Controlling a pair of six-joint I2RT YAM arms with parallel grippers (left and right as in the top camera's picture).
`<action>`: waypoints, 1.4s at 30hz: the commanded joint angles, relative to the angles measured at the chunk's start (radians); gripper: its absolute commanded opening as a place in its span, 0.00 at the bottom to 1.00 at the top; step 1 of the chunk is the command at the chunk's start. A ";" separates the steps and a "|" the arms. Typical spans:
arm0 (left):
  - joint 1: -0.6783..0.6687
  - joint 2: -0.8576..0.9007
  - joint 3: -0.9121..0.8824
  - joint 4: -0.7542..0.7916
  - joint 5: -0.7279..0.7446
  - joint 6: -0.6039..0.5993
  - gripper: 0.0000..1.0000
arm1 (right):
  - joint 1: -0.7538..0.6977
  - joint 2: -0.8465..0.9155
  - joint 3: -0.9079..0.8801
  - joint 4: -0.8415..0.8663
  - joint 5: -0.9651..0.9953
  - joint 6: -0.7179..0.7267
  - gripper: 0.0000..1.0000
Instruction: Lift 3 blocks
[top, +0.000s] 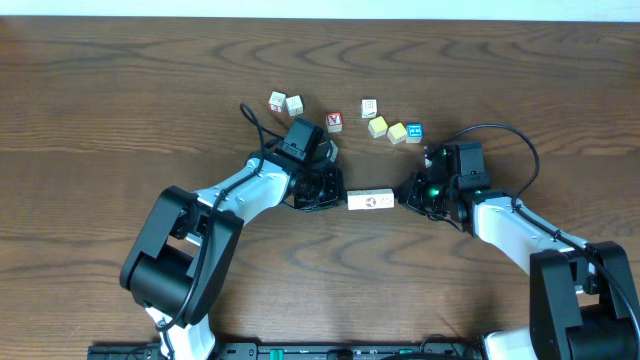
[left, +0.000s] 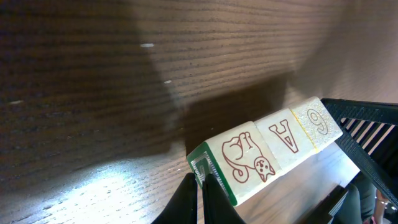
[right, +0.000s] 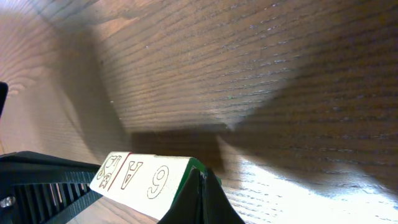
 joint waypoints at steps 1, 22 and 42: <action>-0.018 0.006 0.019 0.015 0.015 -0.006 0.07 | 0.035 0.012 -0.009 0.002 -0.065 -0.016 0.01; -0.018 0.006 0.019 0.014 -0.004 -0.006 0.07 | 0.035 0.013 -0.012 -0.010 -0.030 -0.016 0.01; -0.018 0.006 0.019 0.015 -0.038 -0.006 0.07 | 0.035 0.013 -0.012 -0.008 -0.005 -0.016 0.01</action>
